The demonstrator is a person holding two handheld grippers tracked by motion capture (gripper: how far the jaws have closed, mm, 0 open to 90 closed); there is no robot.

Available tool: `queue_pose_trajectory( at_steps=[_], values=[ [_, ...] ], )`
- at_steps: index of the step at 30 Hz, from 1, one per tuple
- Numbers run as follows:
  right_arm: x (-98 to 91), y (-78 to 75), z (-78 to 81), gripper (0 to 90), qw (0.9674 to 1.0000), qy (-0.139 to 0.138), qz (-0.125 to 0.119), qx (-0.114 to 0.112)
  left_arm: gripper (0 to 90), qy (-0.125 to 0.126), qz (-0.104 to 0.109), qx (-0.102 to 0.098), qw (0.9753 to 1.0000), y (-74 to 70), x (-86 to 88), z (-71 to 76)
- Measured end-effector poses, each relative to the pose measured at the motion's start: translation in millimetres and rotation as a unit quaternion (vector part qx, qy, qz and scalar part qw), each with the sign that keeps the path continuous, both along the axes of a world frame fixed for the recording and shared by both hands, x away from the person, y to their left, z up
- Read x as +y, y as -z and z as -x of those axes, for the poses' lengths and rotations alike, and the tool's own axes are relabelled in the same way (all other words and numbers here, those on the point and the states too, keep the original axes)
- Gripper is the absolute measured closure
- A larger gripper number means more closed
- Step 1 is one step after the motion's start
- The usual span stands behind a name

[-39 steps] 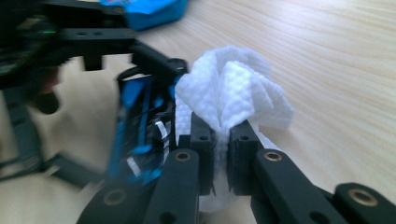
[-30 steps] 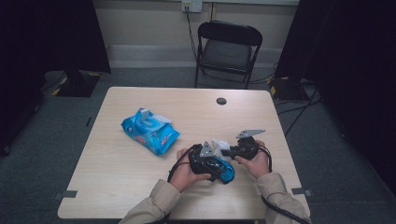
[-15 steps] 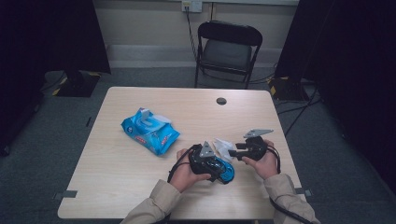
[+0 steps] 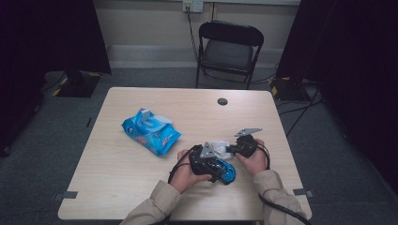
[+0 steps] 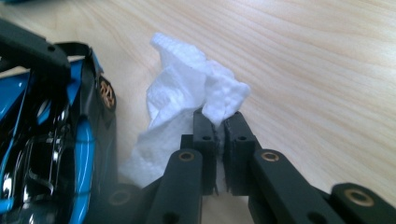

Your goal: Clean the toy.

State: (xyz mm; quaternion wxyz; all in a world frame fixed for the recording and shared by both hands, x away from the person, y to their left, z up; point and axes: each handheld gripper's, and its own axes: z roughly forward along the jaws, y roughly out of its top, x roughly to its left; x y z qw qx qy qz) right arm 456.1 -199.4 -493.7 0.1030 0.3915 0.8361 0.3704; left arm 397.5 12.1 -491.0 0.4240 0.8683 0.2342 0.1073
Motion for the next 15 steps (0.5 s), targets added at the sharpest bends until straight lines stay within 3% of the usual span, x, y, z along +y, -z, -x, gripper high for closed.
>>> queue_pose_trajectory(
  at_steps=[5,15],
  values=[
    [10.3,3.7,-4.6,86.7,0.9997,-0.003,-0.025,0.007,5.8,0.001,0.003,-0.001,1.0000,0.5,0.2,0.0],
    [52.0,6.4,-10.9,87.1,0.9975,-0.048,-0.047,0.021,5.8,-0.001,0.010,-0.003,0.9999,1.7,1.4,0.3]
  ],
)
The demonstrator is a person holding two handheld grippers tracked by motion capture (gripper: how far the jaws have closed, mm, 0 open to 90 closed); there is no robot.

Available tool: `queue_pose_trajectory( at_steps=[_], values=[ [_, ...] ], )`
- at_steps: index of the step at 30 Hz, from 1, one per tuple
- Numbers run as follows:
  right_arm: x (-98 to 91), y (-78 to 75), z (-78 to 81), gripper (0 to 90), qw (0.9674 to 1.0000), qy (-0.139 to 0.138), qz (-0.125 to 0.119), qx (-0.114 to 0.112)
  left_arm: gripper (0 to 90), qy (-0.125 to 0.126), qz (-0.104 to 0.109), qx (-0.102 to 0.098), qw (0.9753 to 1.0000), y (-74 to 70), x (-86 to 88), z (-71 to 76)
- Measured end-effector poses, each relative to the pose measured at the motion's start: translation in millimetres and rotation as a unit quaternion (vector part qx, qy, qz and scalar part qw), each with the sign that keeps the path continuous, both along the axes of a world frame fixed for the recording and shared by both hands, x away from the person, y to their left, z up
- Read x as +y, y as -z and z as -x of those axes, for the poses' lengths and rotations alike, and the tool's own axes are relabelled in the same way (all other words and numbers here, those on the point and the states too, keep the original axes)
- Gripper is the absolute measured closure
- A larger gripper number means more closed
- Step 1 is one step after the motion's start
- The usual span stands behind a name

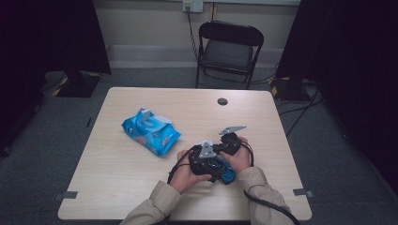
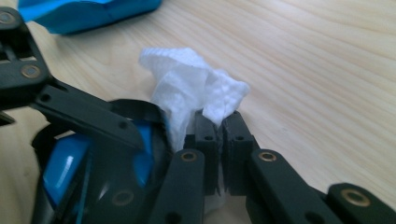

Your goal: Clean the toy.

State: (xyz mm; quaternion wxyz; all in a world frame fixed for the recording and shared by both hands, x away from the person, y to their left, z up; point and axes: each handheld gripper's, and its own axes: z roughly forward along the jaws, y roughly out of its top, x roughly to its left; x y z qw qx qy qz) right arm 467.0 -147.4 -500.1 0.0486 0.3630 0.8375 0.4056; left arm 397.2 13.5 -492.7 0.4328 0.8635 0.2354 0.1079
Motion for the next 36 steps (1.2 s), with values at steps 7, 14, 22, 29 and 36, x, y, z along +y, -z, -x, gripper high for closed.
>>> queue_pose_trajectory(
  at_steps=[7,14,22,29,36],
  values=[
    [-0.7,0.3,-1.2,88.1,0.9996,-0.026,-0.003,0.004,5.8,-0.001,0.001,-0.001,1.0000,0.3,0.1,0.2],
    [-5.9,2.8,0.2,88.4,0.9993,-0.031,-0.018,0.006,6.0,-0.002,0.004,-0.003,1.0000,0.7,0.5,0.4],
    [-15.2,3.5,4.5,88.4,0.9991,-0.035,-0.026,0.006,9.0,-0.011,0.021,0.006,0.9997,0.8,3.6,0.0],
    [-20.3,2.6,8.5,88.3,0.9992,-0.036,-0.018,0.000,9.7,-0.006,0.018,0.004,0.9998,0.4,1.7,0.9],
    [-24.1,0.7,11.3,88.2,0.9992,-0.038,-0.007,-0.002,9.6,-0.003,0.014,0.003,0.9999,0.1,1.6,1.3]
  ],
)
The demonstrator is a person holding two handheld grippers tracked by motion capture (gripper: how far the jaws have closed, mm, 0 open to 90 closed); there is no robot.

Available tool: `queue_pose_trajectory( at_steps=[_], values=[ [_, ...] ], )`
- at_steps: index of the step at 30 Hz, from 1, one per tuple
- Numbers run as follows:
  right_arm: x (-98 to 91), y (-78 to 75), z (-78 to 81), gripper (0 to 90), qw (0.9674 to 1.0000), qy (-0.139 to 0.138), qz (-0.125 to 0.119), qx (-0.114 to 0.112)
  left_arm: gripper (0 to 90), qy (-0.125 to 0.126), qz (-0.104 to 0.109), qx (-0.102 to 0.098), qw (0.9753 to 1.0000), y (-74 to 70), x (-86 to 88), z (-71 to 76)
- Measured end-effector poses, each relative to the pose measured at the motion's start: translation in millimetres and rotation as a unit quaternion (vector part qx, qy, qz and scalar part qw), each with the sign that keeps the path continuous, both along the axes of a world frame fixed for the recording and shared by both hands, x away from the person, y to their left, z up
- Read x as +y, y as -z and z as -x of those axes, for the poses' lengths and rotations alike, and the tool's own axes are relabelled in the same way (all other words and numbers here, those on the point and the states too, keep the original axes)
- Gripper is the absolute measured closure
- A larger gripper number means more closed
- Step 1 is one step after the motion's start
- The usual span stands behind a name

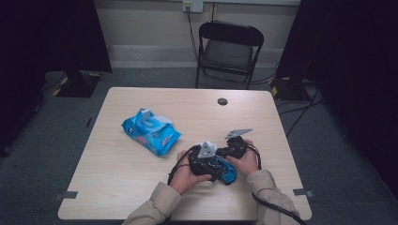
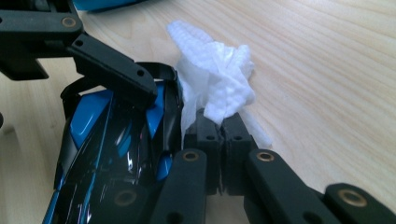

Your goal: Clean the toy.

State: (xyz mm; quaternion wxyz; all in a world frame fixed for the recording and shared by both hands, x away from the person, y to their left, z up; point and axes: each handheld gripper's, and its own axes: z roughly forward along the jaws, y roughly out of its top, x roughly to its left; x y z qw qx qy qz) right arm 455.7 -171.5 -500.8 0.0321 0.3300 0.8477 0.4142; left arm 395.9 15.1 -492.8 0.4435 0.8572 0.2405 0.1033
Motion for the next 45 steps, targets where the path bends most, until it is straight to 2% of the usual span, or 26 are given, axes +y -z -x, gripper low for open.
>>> queue_pose_trajectory(
  at_steps=[5,9,23,35,45],
  values=[
    [-9.4,0.1,4.9,88.2,1.0000,0.000,-0.003,0.006,8.8,0.001,-0.004,-0.005,1.0000,0.1,-0.8,0.7],
    [-15.9,-0.5,9.2,88.2,1.0000,-0.006,0.000,0.007,7.5,0.004,-0.016,-0.008,0.9998,-0.5,-2.5,1.3],
    [-42.5,-0.1,23.3,88.2,0.9997,-0.020,-0.006,0.009,7.5,0.006,-0.015,-0.008,0.9998,-0.4,-4.9,2.3],
    [-65.7,0.1,32.9,88.2,0.9994,-0.026,-0.010,0.021,7.5,0.005,-0.016,-0.010,0.9998,-0.5,-4.3,2.1],
    [-76.5,0.1,42.1,88.2,0.9992,-0.027,-0.013,0.025,7.5,0.007,-0.020,-0.006,0.9998,-1.3,-5.0,2.2]
  ],
)
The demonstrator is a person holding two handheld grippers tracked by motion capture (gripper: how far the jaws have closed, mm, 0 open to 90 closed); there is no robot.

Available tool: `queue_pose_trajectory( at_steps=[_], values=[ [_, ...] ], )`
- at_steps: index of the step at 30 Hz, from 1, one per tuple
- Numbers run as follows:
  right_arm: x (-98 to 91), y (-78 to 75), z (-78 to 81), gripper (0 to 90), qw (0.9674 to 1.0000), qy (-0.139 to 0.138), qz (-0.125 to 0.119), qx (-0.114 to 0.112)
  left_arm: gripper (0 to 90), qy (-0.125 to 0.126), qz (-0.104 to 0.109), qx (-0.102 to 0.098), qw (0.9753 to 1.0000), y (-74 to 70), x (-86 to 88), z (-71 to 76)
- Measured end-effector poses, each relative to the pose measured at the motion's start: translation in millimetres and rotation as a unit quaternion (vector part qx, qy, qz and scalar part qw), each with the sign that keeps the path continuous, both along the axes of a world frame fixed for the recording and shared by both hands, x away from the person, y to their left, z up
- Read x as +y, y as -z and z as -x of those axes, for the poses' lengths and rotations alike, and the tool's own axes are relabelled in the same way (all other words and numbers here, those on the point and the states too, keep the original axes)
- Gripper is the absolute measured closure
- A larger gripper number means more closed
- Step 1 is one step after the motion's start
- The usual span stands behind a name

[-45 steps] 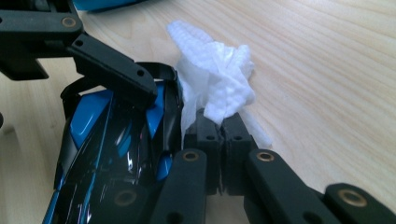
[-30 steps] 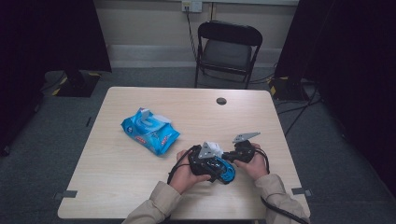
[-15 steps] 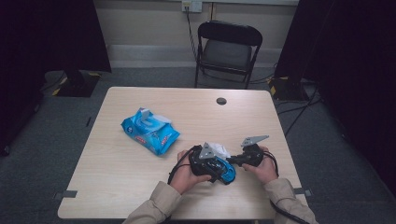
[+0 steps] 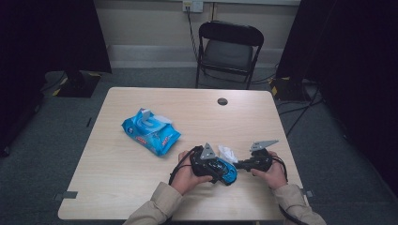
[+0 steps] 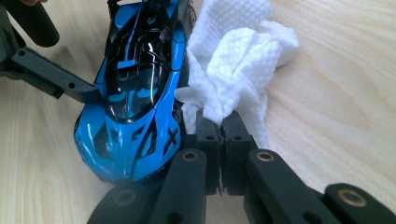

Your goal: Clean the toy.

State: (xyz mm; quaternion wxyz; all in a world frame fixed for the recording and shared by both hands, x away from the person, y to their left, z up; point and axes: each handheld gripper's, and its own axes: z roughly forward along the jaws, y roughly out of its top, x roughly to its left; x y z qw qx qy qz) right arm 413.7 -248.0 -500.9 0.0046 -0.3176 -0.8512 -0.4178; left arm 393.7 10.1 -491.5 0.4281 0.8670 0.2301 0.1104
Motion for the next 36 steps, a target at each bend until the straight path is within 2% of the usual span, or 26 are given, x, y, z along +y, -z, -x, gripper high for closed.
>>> queue_pose_trajectory(
  at_steps=[14,19,22,30,36],
  values=[
    [-12.8,-0.3,9.9,88.4,1.0000,0.002,-0.006,0.002,7.7,0.004,0.001,0.002,1.0000,-0.3,-3.6,1.5],
    [-21.0,-2.2,10.4,88.4,0.9999,0.011,-0.002,0.009,7.7,0.002,0.000,0.003,1.0000,-0.5,-2.3,0.7],
    [-24.4,-5.3,8.6,88.5,0.9997,0.018,-0.010,0.011,7.7,0.000,0.003,0.002,1.0000,0.0,-1.7,0.8],
    [-14.8,-21.8,-9.7,88.6,0.9985,0.041,-0.035,-0.010,7.7,0.001,0.003,0.003,1.0000,-0.1,-1.4,0.3],
    [7.8,-29.0,-32.9,88.6,0.9978,0.053,-0.033,-0.021,7.7,0.003,0.008,0.000,1.0000,1.2,0.4,0.2]
  ],
)
